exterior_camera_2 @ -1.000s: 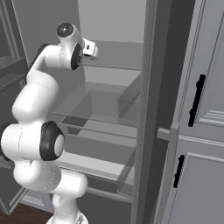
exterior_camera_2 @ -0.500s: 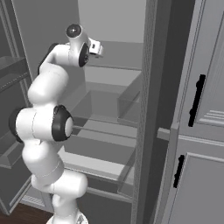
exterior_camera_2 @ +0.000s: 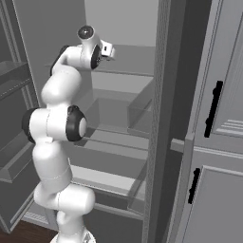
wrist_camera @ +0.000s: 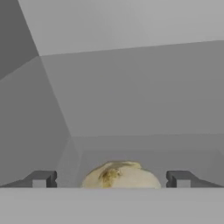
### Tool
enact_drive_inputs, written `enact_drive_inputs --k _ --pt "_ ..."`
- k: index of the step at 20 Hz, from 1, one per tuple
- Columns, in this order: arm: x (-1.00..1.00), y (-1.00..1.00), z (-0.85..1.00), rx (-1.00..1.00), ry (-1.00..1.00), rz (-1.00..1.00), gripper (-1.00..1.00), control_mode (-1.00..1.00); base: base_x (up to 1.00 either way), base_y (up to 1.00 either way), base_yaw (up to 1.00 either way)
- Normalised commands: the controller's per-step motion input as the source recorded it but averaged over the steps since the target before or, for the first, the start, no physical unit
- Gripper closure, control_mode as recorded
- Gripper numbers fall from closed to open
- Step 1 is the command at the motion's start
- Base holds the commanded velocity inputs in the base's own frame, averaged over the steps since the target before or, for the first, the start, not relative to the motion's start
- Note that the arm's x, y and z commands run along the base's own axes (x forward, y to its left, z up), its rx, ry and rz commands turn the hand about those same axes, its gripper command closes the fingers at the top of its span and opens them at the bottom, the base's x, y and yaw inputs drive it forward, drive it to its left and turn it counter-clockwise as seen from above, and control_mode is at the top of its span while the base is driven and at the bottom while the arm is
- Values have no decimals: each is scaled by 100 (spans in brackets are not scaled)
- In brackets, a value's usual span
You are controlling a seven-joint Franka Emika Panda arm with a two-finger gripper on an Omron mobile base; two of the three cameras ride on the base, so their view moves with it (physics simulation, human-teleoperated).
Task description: Place one garlic and one steak in each tupperware on the nearby counter, to pack two identical lunches.
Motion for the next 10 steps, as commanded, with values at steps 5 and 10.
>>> enact_drive_inputs --k 5,10 --pt "-9 0 -52 -3 18 -7 100 -100 0 0 0" --pt "-9 0 -41 -3 -9 -1 100 -100 0 0 0"
